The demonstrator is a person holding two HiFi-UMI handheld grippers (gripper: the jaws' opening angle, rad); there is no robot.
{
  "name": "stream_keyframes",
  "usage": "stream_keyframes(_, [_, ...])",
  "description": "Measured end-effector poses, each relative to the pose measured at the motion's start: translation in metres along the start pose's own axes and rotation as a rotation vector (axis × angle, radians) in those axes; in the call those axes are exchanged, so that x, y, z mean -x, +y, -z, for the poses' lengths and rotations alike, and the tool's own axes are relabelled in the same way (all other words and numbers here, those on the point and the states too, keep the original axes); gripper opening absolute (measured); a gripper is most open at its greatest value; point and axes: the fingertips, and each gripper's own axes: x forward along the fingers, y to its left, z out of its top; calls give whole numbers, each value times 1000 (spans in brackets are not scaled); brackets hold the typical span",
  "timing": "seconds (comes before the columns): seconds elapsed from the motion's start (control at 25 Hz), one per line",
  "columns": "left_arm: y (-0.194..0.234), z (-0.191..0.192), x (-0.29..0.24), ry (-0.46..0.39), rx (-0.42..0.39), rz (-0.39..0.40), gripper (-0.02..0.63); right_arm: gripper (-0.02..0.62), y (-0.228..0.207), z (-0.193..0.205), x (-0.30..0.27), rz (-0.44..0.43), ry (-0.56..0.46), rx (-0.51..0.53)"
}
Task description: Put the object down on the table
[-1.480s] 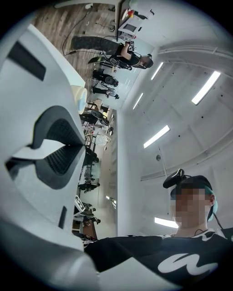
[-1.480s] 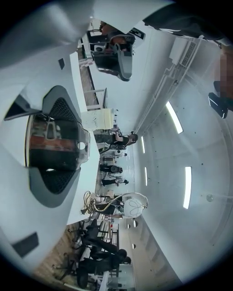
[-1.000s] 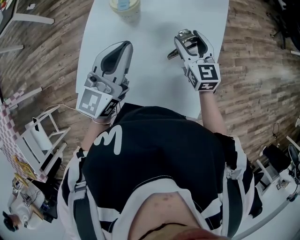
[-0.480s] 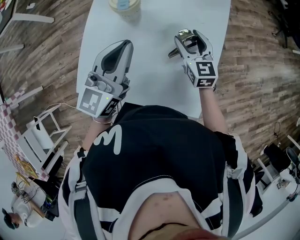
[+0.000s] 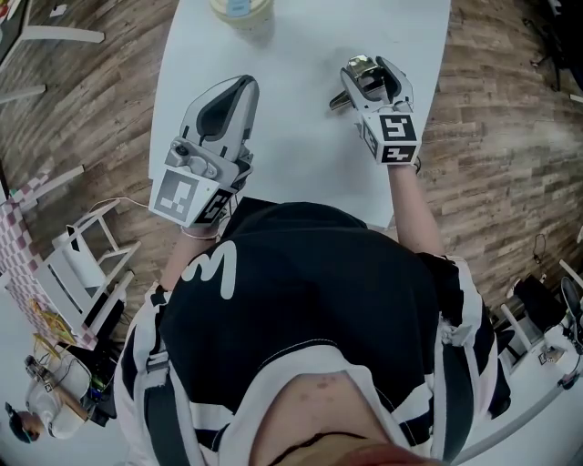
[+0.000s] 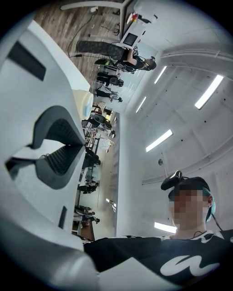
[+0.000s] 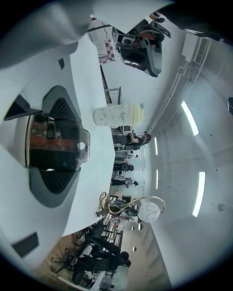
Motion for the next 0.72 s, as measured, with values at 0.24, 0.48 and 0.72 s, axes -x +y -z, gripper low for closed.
stream_keyframes(0.24, [1, 1, 0, 2, 14, -2, 5, 302, 1, 6, -3, 4, 17, 10])
stream_keyframes(0.48, [3, 0, 2, 1, 7, -6, 5, 302, 3, 6, -4, 1, 19, 36])
stream_keyframes(0.72, [2, 0, 2, 1, 16, -6, 5, 302, 2, 8, -5, 4, 39, 31])
